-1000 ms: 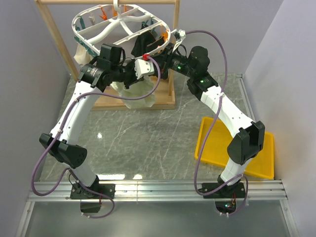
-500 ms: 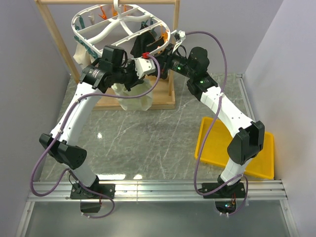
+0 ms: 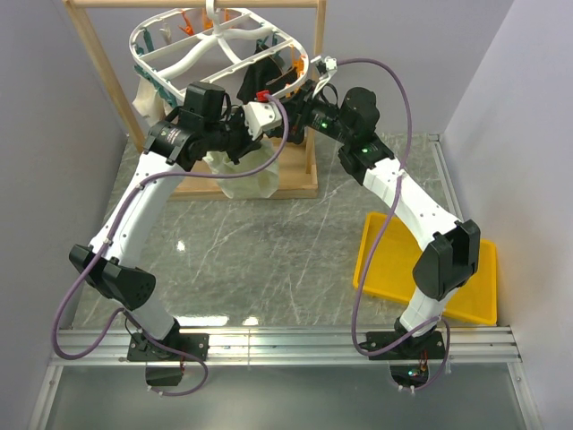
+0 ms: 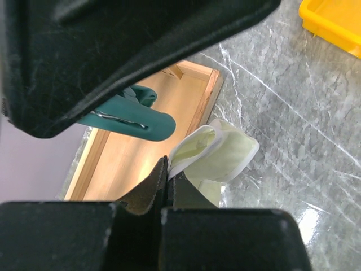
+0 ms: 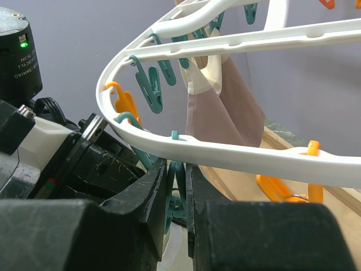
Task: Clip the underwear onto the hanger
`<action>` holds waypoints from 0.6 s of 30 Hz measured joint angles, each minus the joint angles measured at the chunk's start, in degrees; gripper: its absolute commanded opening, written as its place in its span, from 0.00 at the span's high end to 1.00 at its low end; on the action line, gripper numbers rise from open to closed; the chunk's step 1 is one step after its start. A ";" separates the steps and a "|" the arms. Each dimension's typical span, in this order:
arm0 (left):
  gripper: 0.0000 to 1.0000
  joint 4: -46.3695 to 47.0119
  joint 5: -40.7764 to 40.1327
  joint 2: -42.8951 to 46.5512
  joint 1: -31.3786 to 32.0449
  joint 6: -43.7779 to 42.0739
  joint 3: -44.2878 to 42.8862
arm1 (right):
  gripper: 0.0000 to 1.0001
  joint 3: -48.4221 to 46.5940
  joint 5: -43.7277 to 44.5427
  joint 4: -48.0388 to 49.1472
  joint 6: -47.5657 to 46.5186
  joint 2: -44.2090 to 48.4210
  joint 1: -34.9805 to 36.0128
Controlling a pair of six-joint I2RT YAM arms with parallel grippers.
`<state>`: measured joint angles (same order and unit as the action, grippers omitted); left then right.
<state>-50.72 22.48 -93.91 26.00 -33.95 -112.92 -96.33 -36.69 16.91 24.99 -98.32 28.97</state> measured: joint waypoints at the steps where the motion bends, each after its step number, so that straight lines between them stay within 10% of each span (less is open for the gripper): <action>1: 1.00 0.07 -0.11 0.00 0.04 0.44 0.00 | 1.00 0.24 0.09 0.22 0.00 0.07 0.02; 18: 1.00 0.44 -1.73 0.00 0.48 4.22 0.00 | 1.00 1.60 0.94 1.51 -1.49 0.74 0.15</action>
<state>-50.28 20.75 -93.91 26.48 -29.74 -112.92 -94.74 -35.75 18.41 23.51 -97.58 29.12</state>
